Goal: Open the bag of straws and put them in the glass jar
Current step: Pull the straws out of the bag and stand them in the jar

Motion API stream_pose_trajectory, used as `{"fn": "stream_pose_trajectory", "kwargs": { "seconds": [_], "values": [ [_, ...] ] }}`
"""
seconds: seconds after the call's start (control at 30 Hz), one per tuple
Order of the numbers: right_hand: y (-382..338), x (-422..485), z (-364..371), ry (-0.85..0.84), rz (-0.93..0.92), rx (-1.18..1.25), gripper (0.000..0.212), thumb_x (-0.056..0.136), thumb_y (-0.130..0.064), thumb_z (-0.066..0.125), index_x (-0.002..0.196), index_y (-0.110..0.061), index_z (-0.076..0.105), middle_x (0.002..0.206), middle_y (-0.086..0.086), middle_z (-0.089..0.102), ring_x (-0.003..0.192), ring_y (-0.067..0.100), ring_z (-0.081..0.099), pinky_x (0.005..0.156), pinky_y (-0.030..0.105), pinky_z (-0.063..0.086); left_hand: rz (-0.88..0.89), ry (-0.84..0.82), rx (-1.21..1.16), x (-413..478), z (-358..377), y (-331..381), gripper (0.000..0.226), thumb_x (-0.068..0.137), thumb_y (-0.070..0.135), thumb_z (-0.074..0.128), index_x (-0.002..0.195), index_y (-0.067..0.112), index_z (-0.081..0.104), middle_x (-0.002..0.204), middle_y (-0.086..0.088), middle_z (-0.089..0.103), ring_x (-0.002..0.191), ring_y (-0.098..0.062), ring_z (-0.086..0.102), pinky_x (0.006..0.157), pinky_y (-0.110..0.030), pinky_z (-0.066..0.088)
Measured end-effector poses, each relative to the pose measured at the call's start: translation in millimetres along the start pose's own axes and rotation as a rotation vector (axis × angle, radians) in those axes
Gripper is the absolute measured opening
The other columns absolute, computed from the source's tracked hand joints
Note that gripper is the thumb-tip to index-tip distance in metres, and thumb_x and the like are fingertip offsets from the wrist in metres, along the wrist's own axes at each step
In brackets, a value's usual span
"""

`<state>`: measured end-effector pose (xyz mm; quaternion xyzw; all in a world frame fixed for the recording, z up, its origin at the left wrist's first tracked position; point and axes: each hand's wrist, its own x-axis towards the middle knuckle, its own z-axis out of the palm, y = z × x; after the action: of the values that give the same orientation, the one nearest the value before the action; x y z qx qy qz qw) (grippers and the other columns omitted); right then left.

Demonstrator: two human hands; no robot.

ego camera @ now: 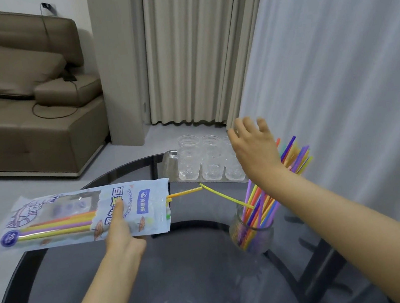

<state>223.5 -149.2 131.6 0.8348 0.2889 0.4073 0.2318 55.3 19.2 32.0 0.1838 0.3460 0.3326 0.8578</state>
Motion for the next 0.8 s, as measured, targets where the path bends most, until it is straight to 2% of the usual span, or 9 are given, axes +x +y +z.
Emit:
{"fn": "stream_pose_trajectory", "kwargs": {
  "seconds": [0.13, 0.2, 0.27, 0.4, 0.47, 0.57, 0.63, 0.7, 0.8],
  "values": [
    [-7, 7, 12, -0.041, -0.125, -0.177, 0.022, 0.068, -0.026, 0.067, 0.089, -0.022, 0.069, 0.097, -0.001, 0.066, 0.102, 0.021, 0.06, 0.11, 0.043, 0.032, -0.002, 0.012, -0.023, 3, -2, 0, 0.009, 0.086, 0.029, 0.065, 0.088, 0.027, 0.056, 0.09, 0.007, 0.068, 0.077, -0.008, 0.065, 0.076, -0.032, 0.054],
    [-7, 7, 15, -0.129, -0.188, -0.273, 0.029, 0.086, -0.032, 0.053, 0.107, -0.017, 0.065, 0.117, 0.005, 0.062, 0.123, 0.027, 0.05, 0.116, 0.05, 0.01, 0.001, 0.01, -0.019, 3, -2, 1, 0.009, 0.086, 0.029, 0.065, 0.089, 0.027, 0.057, 0.091, 0.007, 0.068, 0.078, -0.008, 0.065, 0.075, -0.032, 0.054],
    [-2, 7, 15, -0.194, -0.218, -0.251, 0.039, 0.095, -0.038, 0.041, 0.115, -0.01, 0.059, 0.124, 0.011, 0.057, 0.129, 0.033, 0.042, 0.114, 0.054, -0.003, 0.001, 0.012, -0.022, 3, -1, 0, 0.009, 0.086, 0.029, 0.065, 0.089, 0.027, 0.057, 0.089, 0.007, 0.068, 0.077, -0.008, 0.066, 0.075, -0.032, 0.055],
    [-1, -1, 17, -0.268, -0.234, 0.157, 0.048, 0.095, -0.044, 0.039, 0.124, -0.007, 0.051, 0.124, 0.013, 0.056, 0.123, 0.032, 0.046, 0.115, 0.048, 0.016, -0.006, 0.018, -0.018, 1, 2, -3, 0.01, 0.087, 0.029, 0.065, 0.088, 0.028, 0.056, 0.089, 0.008, 0.068, 0.077, -0.008, 0.066, 0.077, -0.033, 0.054],
    [-14, -9, 19, -0.388, -0.226, 0.458, 0.052, 0.092, -0.047, 0.046, 0.129, -0.011, 0.049, 0.122, 0.011, 0.06, 0.115, 0.03, 0.053, 0.102, 0.041, 0.035, -0.019, 0.011, -0.022, -1, 2, -5, 0.01, 0.087, 0.029, 0.065, 0.09, 0.028, 0.055, 0.093, 0.007, 0.068, 0.08, -0.009, 0.066, 0.08, -0.034, 0.054],
    [-39, -15, 31, -0.671, -0.146, 0.712, 0.057, 0.09, -0.046, 0.053, 0.134, -0.011, 0.043, 0.124, 0.013, 0.06, 0.113, 0.032, 0.056, 0.086, 0.038, 0.045, -0.026, 0.013, -0.027, -1, 2, -5, 0.014, 0.086, 0.028, 0.065, 0.096, 0.027, 0.056, 0.094, 0.007, 0.068, 0.079, -0.009, 0.066, 0.071, -0.032, 0.056],
    [-52, -14, 43, -0.772, -0.09, 0.702, 0.054, 0.09, -0.045, 0.054, 0.127, -0.007, 0.048, 0.121, 0.013, 0.06, 0.11, 0.032, 0.058, 0.081, 0.037, 0.046, -0.019, 0.017, -0.043, 1, 1, -2, 0.017, 0.086, 0.028, 0.066, 0.1, 0.027, 0.056, 0.093, 0.008, 0.068, 0.078, -0.009, 0.067, 0.066, -0.03, 0.056],
    [-61, -12, 50, -0.813, -0.053, 0.685, 0.04, 0.089, -0.042, 0.057, 0.105, -0.006, 0.054, 0.102, 0.011, 0.061, 0.096, 0.03, 0.059, 0.072, 0.033, 0.043, -0.013, 0.02, -0.061, 3, 0, 4, 0.026, 0.085, 0.029, 0.066, 0.109, 0.028, 0.055, 0.093, 0.009, 0.068, 0.076, -0.009, 0.067, 0.067, -0.03, 0.057],
    [-71, -12, 52, -0.802, -0.049, 0.59, 0.028, 0.088, -0.021, 0.061, 0.071, -0.008, 0.043, 0.079, 0.006, 0.051, 0.082, 0.027, 0.054, 0.066, 0.032, 0.04, -0.013, 0.034, -0.095, 5, 0, 12, 0.03, 0.085, 0.03, 0.067, 0.111, 0.028, 0.053, 0.094, 0.009, 0.069, 0.076, -0.01, 0.068, 0.053, -0.028, 0.058]
  ]
}}
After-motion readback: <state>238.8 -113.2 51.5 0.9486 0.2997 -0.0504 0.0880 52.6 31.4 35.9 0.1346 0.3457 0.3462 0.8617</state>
